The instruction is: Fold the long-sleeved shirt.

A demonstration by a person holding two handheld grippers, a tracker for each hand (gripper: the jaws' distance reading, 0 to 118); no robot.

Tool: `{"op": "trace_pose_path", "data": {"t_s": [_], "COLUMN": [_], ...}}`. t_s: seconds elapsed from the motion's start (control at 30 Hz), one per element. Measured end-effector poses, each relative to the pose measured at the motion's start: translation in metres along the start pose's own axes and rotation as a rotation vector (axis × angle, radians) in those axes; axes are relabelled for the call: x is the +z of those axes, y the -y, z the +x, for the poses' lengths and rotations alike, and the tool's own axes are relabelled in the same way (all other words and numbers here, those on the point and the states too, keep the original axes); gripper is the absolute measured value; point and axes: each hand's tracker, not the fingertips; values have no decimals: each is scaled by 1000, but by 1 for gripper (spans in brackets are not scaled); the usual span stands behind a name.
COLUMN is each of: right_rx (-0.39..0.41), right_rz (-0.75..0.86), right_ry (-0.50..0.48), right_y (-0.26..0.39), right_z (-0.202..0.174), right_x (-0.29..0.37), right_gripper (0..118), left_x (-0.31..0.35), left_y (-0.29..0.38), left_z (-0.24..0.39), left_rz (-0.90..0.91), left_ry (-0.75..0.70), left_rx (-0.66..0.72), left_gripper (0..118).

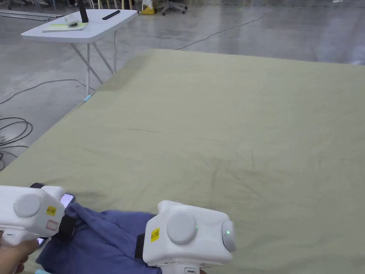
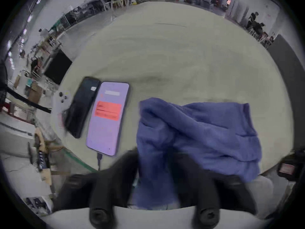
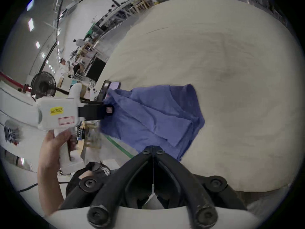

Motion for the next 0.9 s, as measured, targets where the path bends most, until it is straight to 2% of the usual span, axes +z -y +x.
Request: {"op": "trace_pose_path", "data": {"t_s": [0.03,0.07,0.1,0.17,0.27,0.37,0.4,0.43,0.47,0.5,0.53,0.67,0.8,0.9], "right_rx": [7,15,22,17,-18,-42,-50,-68,-75,-63,-48,10,86,132], "right_rz": [2,10,24,50,90,137,163,210,256,328,398,720,1052,1207], "right_ry": [-3,-1,7,10,-2,-19,-28,-32,-28,-9,25,242,370,501], "right_y": [-1,-2,-2,-6,-9,-9,-9,-7,-6,-5,-3,7,43,67], "right_z": [0,0,3,9,21,33,41,47,55,66,75,113,131,134], "right_x": [3,7,14,26,51,84,104,127,149,179,207,324,438,490], "right_gripper": [0,0,0,0,0,0,0,0,0,0,0,0,0,0], "left_x": [2,5,13,32,70,130,147,163,171,191,208,316,386,431], "left_y": [1,-1,-1,-5,-8,-10,-12,-14,-20,-21,-19,-7,-8,7], "left_z": [5,6,9,16,37,71,82,94,104,123,143,243,298,334], "left_rz": [18,32,64,138,205,297,291,248,281,376,444,794,1104,1244], "left_ry": [-54,-79,-95,-109,-54,67,175,324,450,533,510,338,294,301], "left_rx": [-33,-75,-96,-75,-73,-70,-28,12,39,16,-29,-171,-129,-112], "left_gripper": [64,95,112,114,114,114,113,98,68,22,0,0,0,0]}}
